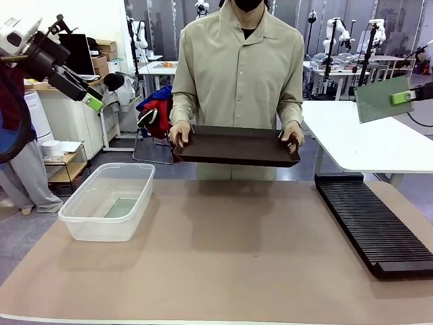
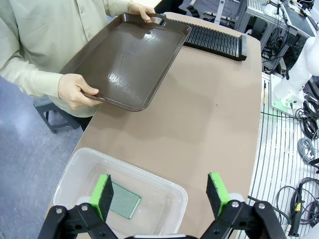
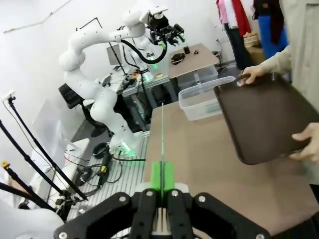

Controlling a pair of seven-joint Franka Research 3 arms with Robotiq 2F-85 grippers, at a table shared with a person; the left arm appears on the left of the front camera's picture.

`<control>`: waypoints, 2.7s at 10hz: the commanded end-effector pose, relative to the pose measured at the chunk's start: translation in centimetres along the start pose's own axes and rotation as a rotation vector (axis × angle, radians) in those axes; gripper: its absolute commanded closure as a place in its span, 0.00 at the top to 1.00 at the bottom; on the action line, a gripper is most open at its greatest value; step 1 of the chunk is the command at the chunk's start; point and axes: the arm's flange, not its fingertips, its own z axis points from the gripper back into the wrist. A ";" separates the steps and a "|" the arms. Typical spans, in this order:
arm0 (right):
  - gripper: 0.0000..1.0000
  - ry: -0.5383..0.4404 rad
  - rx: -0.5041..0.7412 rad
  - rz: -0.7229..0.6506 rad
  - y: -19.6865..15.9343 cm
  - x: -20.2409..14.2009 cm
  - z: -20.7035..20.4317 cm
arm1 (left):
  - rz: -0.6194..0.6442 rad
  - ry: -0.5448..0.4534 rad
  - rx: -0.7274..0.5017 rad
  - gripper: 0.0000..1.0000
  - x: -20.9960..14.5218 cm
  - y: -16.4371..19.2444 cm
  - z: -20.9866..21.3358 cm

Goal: Sort PCBs into racks and boxes based on the side picked up.
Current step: If the short side of the Blank PCB is picked up, insert it into the PCB Rack ; if the long side is picked up, place it in the Organizing box.

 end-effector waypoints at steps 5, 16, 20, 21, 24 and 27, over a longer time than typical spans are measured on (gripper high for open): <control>0.02 0.000 0.000 0.000 0.0 0.0 0.0 | -0.013 0.001 -0.007 1.00 -0.1 -0.1 -0.1; 0.02 0.182 -0.067 0.354 -4.5 -3.2 4.6 | -0.013 0.001 -0.007 1.00 -0.1 -0.1 -0.1; 0.02 0.262 -0.100 0.455 -6.9 -6.8 5.6 | -0.013 0.001 -0.007 1.00 -0.1 -0.1 -0.1; 0.02 0.266 -0.107 0.442 -7.3 -7.7 5.9 | -0.013 0.001 -0.007 1.00 -0.1 -0.1 -0.1; 0.02 0.333 -0.130 0.392 -8.7 -10.5 6.3 | -0.013 0.001 -0.007 1.00 -0.1 -0.1 -0.1; 0.02 0.255 -0.122 0.320 -9.1 -11.0 5.9 | -0.013 0.001 -0.007 1.00 -0.1 -0.1 -0.1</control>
